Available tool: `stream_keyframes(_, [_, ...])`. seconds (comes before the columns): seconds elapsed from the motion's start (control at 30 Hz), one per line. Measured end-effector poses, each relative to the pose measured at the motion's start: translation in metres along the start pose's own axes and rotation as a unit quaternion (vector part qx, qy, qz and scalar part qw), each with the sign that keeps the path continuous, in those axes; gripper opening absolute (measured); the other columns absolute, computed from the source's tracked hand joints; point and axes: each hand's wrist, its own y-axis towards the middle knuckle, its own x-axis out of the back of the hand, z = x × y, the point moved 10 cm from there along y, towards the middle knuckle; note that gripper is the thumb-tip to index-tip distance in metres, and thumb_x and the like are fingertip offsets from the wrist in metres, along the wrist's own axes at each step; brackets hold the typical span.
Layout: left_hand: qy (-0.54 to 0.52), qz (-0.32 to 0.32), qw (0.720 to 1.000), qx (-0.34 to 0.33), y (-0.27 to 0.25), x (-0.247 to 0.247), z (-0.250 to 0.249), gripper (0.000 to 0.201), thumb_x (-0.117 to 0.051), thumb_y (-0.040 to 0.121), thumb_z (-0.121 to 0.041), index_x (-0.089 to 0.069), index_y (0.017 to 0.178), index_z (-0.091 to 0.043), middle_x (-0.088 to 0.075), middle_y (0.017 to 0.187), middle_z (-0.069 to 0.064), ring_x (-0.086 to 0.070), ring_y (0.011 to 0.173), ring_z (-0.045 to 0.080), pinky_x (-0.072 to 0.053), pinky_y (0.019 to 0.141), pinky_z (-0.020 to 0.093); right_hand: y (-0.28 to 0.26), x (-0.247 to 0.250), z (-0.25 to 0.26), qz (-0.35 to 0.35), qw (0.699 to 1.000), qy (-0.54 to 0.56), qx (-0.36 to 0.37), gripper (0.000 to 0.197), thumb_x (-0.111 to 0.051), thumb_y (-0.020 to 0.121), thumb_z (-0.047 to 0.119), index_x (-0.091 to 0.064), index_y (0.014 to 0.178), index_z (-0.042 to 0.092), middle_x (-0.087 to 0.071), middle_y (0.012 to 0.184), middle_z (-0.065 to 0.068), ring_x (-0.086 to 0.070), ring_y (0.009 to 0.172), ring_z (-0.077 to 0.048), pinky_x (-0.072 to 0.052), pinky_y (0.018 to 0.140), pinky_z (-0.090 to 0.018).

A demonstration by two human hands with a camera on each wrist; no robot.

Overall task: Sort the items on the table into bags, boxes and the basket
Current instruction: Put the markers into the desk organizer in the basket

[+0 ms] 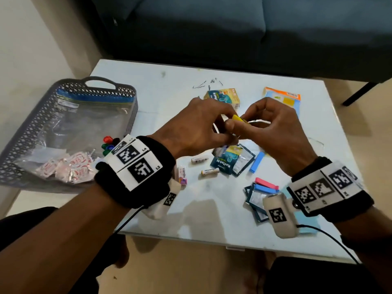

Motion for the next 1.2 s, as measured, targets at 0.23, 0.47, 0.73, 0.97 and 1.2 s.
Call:
stream_keyframes(0.23, [-0.037,0.001,0.998,0.044,-0.018,0.037,0.017,0.036,-0.083,0.083,-0.034,-0.069,0.115,-0.027,-0.075,0.095,-0.006,-0.072,0.075,0.001,-0.062,0.072,0.026,-0.010,-0.027,0.017,0.060,0.993,0.102,0.027,0.036,-0.084,0.074,0.022,-0.068,0.102,0.006,-0.076,0.095,-0.008,-0.077,0.088,-0.024,-0.063,0.075,-0.032])
stream_keyframes(0.47, [-0.102,0.020,0.992,0.072,-0.068,0.074,0.048,0.039,-0.083,0.083,-0.025,-0.070,0.120,-0.023,-0.079,0.091,-0.003,-0.076,0.076,0.009,-0.061,0.071,0.024,-0.016,-0.088,0.049,0.103,0.986,0.044,0.123,0.030,-0.084,0.080,0.019,-0.074,0.106,0.009,-0.078,0.096,-0.002,-0.077,0.088,-0.019,-0.064,0.078,-0.038])
stream_keyframes(0.73, [-0.031,0.010,0.995,0.090,-0.111,0.100,0.093,0.047,-0.082,0.082,-0.031,-0.068,0.126,-0.040,-0.072,0.097,-0.022,-0.068,0.090,-0.009,-0.055,0.079,0.010,-0.019,-0.156,0.056,0.143,0.980,0.019,0.134,0.023,-0.084,0.081,0.018,-0.073,0.101,0.013,-0.077,0.090,0.003,-0.077,0.085,-0.017,-0.065,0.073,-0.036])
stream_keyframes(0.97, [0.137,-0.006,0.988,0.064,-0.121,0.081,0.108,0.036,-0.081,0.085,-0.036,-0.067,0.118,-0.041,-0.071,0.100,-0.011,-0.064,0.085,0.006,-0.055,0.075,0.028,-0.025,-0.188,0.039,0.144,0.982,-0.029,0.115,0.016,-0.084,0.082,0.021,-0.075,0.092,0.013,-0.076,0.082,0.009,-0.076,0.076,-0.007,-0.063,0.071,-0.028])
stream_keyframes(1.2, [0.314,0.013,0.949,0.032,-0.117,0.065,0.096,0.013,-0.066,0.093,-0.040,-0.059,0.101,-0.032,-0.066,0.091,-0.004,-0.061,0.083,0.024,-0.035,0.066,0.034,-0.033,-0.194,0.030,0.174,0.970,-0.129,0.112,0.014,-0.083,0.084,0.023,-0.072,0.093,0.022,-0.073,0.082,0.012,-0.071,0.073,-0.004,-0.060,0.067,-0.025])
